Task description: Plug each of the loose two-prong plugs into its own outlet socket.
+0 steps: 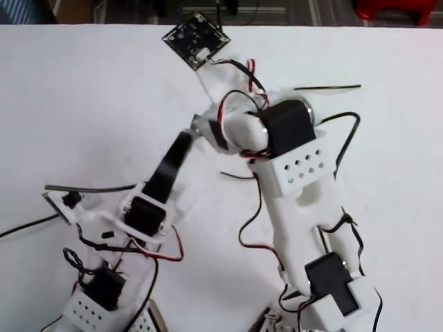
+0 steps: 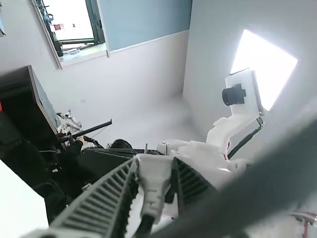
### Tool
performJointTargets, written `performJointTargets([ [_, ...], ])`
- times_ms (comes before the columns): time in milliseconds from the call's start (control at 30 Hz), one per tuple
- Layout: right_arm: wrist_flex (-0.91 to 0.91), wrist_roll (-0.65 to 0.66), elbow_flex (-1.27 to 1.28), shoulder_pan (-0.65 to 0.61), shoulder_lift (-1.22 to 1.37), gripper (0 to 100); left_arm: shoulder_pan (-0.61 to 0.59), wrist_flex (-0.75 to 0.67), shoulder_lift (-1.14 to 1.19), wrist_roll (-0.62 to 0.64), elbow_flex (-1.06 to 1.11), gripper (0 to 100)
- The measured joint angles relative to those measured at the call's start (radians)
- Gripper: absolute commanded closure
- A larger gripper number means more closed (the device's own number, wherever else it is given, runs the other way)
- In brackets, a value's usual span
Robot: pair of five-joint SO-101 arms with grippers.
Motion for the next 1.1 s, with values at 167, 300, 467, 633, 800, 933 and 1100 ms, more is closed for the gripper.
performJointTargets([
  [167,0.011,-0.002,-0.066,0.075,-0.002,98.0,0.032,0.048,0.015,0.0,0.003,98],
  [300,0.011,0.021,-0.071,0.109,-0.026,98.0,0.04,0.06,0.015,0.0,0.003,98],
  [467,0.011,0.057,-0.005,0.206,-0.153,98.0,0.003,0.104,0.015,-0.008,0.003,98],
  [633,0.011,0.069,0.155,0.377,-0.287,98.0,-0.058,0.175,0.015,-0.216,0.003,98],
  [800,0.011,0.14,0.351,0.549,-0.374,98.0,-0.063,0.293,0.015,-0.615,0.003,98],
  [933,0.011,0.193,0.502,0.675,-0.416,98.0,-0.064,0.402,0.015,-0.964,0.003,98],
  [1100,-0.031,0.239,0.66,0.804,-0.451,98.0,-0.104,0.488,0.015,-1.178,0.003,98],
])
